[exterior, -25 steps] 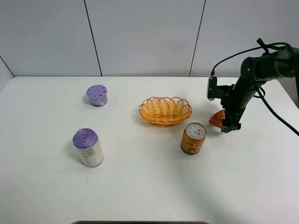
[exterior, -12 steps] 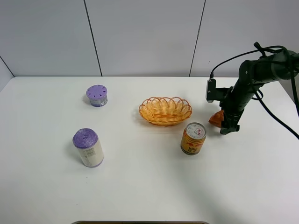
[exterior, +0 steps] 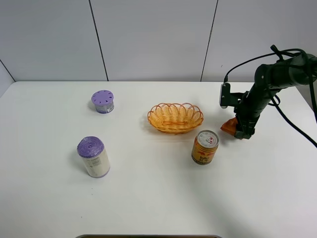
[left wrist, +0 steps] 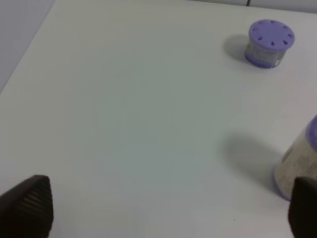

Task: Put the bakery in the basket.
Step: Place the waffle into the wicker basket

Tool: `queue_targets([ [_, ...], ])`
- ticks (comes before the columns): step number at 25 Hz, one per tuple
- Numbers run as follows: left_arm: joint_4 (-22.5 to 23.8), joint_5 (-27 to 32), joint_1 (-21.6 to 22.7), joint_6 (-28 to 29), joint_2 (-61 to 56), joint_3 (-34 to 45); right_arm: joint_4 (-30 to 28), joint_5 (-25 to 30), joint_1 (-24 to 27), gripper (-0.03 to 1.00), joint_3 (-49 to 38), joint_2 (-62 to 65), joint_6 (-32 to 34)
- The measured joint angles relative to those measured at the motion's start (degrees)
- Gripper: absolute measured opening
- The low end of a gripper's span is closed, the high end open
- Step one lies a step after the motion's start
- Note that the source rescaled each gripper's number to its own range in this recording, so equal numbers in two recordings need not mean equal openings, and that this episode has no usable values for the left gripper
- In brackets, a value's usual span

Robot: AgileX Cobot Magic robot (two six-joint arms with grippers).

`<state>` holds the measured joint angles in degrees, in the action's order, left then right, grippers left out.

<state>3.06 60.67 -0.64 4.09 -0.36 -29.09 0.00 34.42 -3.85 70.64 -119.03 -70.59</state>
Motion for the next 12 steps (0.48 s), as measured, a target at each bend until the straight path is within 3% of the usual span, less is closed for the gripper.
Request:
queue_targets([
  [12, 0.0, 0.0, 0.0, 0.0, 0.0, 0.0, 0.0, -0.1, 0.0, 0.00, 0.0, 0.0, 0.0],
])
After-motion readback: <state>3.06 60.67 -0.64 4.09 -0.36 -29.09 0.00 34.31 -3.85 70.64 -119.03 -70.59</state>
